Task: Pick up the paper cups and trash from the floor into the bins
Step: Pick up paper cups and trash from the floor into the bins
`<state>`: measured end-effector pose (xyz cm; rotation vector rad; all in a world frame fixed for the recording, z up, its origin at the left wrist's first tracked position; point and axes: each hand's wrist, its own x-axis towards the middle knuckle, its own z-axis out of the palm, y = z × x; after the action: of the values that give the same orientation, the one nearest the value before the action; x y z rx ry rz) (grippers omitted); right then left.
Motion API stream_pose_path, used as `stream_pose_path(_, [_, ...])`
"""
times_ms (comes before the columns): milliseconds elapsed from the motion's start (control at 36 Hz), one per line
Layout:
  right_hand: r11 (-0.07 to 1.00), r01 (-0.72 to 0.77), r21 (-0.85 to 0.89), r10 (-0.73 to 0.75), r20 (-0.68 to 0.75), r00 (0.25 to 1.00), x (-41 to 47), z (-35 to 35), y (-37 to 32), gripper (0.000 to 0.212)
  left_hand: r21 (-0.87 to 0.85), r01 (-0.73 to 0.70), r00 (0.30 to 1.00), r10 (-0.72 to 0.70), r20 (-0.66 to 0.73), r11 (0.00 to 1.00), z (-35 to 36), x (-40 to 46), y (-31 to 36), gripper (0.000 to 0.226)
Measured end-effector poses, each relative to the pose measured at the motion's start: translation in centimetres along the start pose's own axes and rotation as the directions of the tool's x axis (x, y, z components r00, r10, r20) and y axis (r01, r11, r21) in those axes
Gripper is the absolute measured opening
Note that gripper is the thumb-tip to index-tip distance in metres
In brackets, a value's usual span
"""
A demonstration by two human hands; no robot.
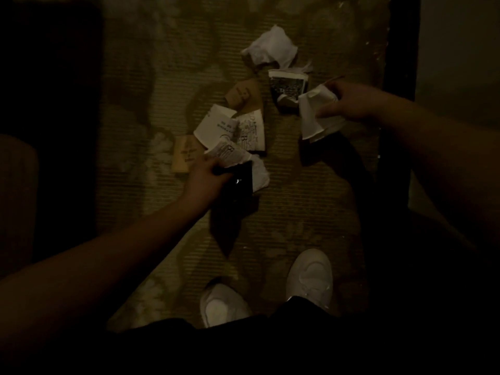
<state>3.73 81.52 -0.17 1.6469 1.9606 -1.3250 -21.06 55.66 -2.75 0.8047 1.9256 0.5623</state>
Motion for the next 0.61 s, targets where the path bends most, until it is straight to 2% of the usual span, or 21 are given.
stream_pose_path(83, [0.998,0.050,0.030,-0.052,0.072,0.996,-0.6,0.7,-0.5,0.041,0.147,-0.041,0.988,0.062,-0.144,0.988,-0.5,0.4,-0.2,0.018])
stream_pose_path(139, [0.996,0.075,0.041,-0.079,0.089,0.993,-0.7,1.1,-0.8,0.037,0.293,-0.115,0.979,0.159,-0.131,0.949,-0.9,1.0,0.1,0.019])
stream_pose_path(278, [0.999,0.039,0.021,-0.042,0.171,0.984,-0.3,1.5,-1.6,0.044,0.433,-0.148,0.984,0.175,-0.022,0.889,-0.8,3.6,0.2,0.025])
stream_pose_path(333, [0.999,0.032,-0.003,-0.031,0.194,0.980,-0.1,1.6,-2.0,0.044,0.455,-0.147,0.983,0.182,-0.035,0.879,-0.5,4.0,0.6,0.021])
stream_pose_path(417, [1.000,-0.013,0.000,0.012,0.208,0.978,0.4,1.6,-2.5,0.048,0.467,-0.125,0.977,0.191,-0.096,0.875,-0.2,4.1,1.0,0.029])
stream_pose_path(500, [0.998,-0.038,0.050,0.026,0.213,0.977,0.5,0.8,-3.3,0.046,0.350,-0.076,0.983,0.130,-0.132,0.934,-0.1,4.2,1.3,0.043])
stream_pose_path(556, [0.996,-0.026,0.080,0.008,0.220,0.975,0.3,0.3,-4.1,0.044,0.297,-0.040,0.991,0.076,-0.108,0.954,-0.2,4.4,1.4,0.046])
stream_pose_path(611, [0.992,-0.027,0.123,-0.001,0.220,0.976,0.4,-0.2,-4.4,0.048,0.312,-0.021,0.999,0.029,-0.021,0.950,-0.6,4.6,1.7,0.035])
